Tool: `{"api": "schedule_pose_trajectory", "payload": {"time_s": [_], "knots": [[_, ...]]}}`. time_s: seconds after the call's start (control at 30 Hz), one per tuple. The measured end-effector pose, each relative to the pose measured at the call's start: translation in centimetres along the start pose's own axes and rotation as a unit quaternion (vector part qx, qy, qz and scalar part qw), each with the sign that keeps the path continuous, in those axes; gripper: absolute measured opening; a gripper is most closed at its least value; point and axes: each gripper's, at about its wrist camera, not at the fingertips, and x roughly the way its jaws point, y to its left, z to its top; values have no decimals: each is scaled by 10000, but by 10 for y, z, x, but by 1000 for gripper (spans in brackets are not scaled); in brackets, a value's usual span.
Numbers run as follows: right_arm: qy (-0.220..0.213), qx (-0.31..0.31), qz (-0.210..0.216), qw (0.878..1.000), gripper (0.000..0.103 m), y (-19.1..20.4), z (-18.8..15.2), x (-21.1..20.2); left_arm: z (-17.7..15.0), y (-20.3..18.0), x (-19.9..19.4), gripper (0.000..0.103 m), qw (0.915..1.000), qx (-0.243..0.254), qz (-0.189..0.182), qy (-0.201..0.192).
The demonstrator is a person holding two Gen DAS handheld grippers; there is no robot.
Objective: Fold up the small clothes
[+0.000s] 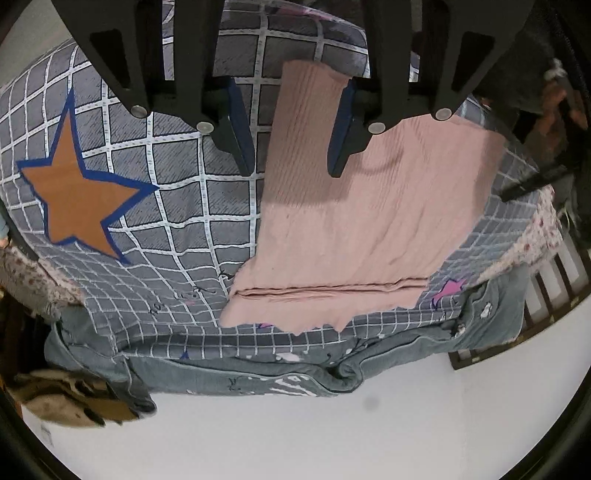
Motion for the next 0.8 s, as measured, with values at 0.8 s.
{"api": "schedule_pose_trajectory", "payload": {"time_s": [0.8], "knots": [[144,2,180,9997,29,8,-20,3,-7,-14,25,54,9979,197,139,609]]}}
